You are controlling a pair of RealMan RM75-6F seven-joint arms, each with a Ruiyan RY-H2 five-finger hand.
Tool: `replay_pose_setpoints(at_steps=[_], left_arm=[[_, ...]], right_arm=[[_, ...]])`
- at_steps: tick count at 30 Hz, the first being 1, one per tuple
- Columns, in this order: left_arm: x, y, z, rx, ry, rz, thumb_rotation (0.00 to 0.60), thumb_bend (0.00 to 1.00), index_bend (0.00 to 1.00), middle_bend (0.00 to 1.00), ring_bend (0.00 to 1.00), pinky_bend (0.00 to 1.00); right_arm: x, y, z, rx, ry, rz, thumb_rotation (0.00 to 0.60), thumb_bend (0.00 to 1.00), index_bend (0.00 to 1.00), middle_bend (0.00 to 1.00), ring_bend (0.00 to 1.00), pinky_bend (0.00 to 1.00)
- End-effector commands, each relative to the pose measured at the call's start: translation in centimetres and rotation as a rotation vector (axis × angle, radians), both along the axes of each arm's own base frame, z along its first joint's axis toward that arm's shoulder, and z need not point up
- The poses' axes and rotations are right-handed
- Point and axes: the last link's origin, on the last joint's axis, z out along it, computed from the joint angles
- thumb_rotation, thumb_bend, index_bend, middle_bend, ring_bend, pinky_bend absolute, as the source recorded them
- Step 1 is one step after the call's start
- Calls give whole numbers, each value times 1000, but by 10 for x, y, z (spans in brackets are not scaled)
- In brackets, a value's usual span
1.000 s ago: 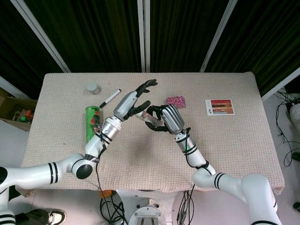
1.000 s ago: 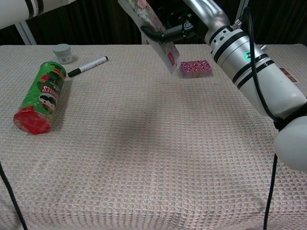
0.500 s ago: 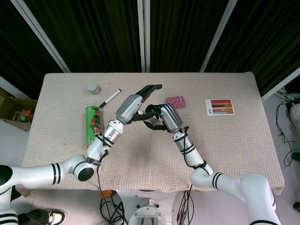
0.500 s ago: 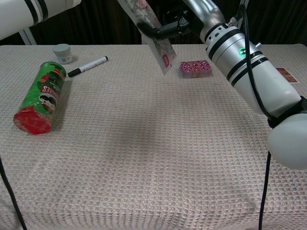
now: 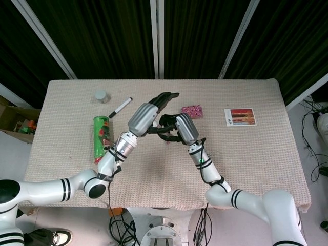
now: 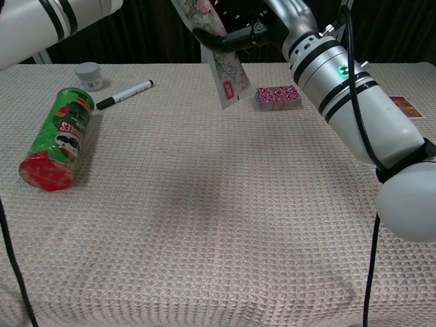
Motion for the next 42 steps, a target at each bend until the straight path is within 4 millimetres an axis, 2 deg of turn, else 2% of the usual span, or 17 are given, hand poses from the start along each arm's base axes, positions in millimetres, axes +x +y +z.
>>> replay_pose_setpoints(at_steps=[1, 9, 22, 26, 30, 34, 38, 39, 42], left_arm=[[0, -1, -2, 34, 23, -19, 0, 10, 83, 130, 66, 185], [-1, -5, -6, 59, 47, -43, 0, 0, 84, 137, 65, 184], [-3, -7, -16, 59, 49, -57, 0, 0, 84, 137, 66, 184], [-2, -6, -13, 73, 32, -53, 0, 0, 84, 137, 65, 184], [-6, -1, -1, 93, -25, -15, 0, 0, 84, 137, 66, 184], [-22, 9, 21, 111, -113, 74, 0, 0, 84, 133, 66, 184], [-52, 21, 44, 167, -126, 169, 0, 0, 85, 132, 65, 184], [-61, 22, 48, 179, -121, 191, 0, 0, 85, 132, 65, 184], [-91, 24, 59, 203, -102, 269, 0, 0, 84, 131, 65, 184]], right_arm=[[0, -1, 2, 27, -23, -14, 600, 594, 978, 843, 764, 854], [3, -1, 6, 92, -75, -43, 600, 597, 983, 849, 772, 859], [8, 1, 10, 103, -100, -43, 600, 602, 989, 858, 780, 867], [5, 2, 10, 102, -94, -49, 600, 601, 989, 858, 780, 867], [-3, 2, 10, 102, -80, -57, 600, 602, 989, 858, 780, 867], [-15, 4, 11, 99, -29, -61, 600, 601, 991, 858, 780, 867], [-30, 4, 12, 96, 64, -64, 600, 601, 991, 858, 780, 867], [-35, 4, 11, 105, 107, -63, 600, 601, 992, 857, 780, 867], [-54, 1, 7, 150, 381, -52, 600, 595, 992, 854, 780, 867]])
